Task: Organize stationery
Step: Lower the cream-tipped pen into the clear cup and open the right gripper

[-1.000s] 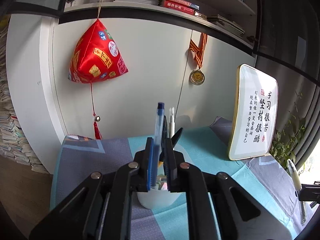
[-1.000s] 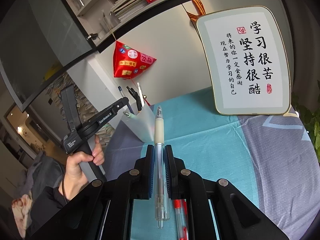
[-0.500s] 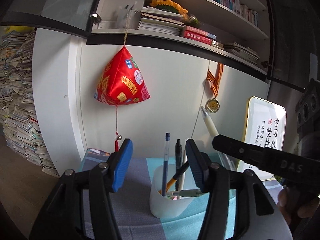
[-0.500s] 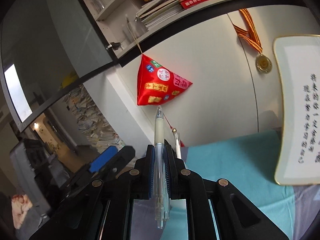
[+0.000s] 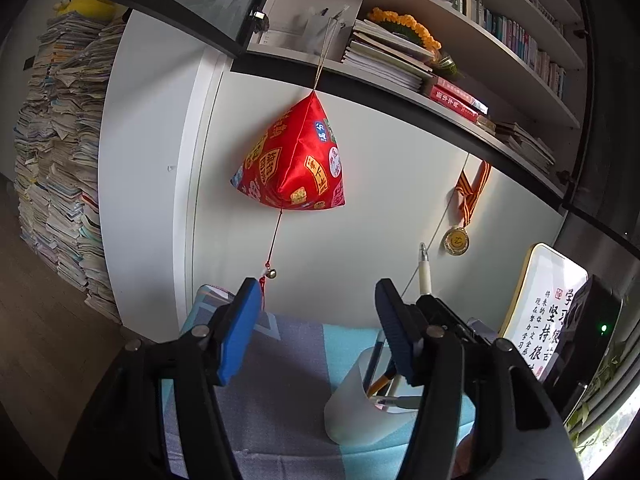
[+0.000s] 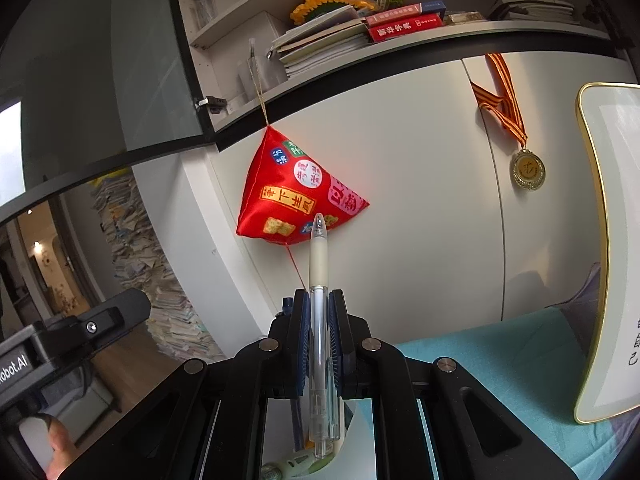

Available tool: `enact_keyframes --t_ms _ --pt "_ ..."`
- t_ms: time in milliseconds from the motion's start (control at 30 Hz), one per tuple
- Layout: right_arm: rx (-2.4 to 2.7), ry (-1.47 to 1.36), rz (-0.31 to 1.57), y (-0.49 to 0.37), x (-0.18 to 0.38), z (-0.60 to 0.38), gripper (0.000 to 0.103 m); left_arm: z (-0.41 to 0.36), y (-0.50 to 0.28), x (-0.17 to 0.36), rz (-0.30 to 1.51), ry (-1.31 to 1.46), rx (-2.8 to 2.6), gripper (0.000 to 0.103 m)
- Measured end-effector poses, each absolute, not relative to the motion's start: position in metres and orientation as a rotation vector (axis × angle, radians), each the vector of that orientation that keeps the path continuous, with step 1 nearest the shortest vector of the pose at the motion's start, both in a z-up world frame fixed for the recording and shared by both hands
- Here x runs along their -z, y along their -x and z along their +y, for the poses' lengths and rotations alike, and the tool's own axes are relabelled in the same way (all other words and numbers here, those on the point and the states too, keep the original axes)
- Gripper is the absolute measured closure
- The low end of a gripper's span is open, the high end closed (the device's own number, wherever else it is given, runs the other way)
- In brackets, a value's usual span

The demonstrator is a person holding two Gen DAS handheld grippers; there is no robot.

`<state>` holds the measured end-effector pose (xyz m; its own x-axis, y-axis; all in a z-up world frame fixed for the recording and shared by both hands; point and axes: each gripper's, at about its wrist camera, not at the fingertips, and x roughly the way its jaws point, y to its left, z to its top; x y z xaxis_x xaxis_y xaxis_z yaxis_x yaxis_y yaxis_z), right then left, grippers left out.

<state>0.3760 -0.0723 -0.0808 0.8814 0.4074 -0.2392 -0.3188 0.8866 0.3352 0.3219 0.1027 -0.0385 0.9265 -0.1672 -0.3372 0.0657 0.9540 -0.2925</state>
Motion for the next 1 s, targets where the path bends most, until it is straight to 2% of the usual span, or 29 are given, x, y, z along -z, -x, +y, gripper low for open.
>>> enact_keyframes --t_ms 700,833,867,933,967,1000 --pt "-0.438 -0.198 0.398 -0.337 0.083 -0.083 0.092 0.091 -0.324 0.043 0.409 0.265 0.157 0.043" --pt "-0.447 -0.157 0.441 -0.319 0.076 -0.086 0.092 0.086 -0.326 0.045 0.429 0.263 0.147 0.038" --pt "-0.442 -0.137 0.451 -0.314 0.074 -0.086 0.09 0.085 -0.326 0.045 0.437 0.265 0.145 0.038" --pt "-0.436 -0.113 0.466 -0.306 0.071 -0.088 0.07 0.082 -0.326 0.046 0.446 0.268 0.154 0.037" --pt "-0.421 -0.111 0.461 -0.305 0.07 -0.09 0.051 0.081 -0.325 0.046 0.449 0.267 0.159 0.036" --pt "-0.391 -0.113 0.446 -0.304 0.07 -0.093 0.042 0.079 -0.324 0.045 0.45 0.262 0.162 0.036"
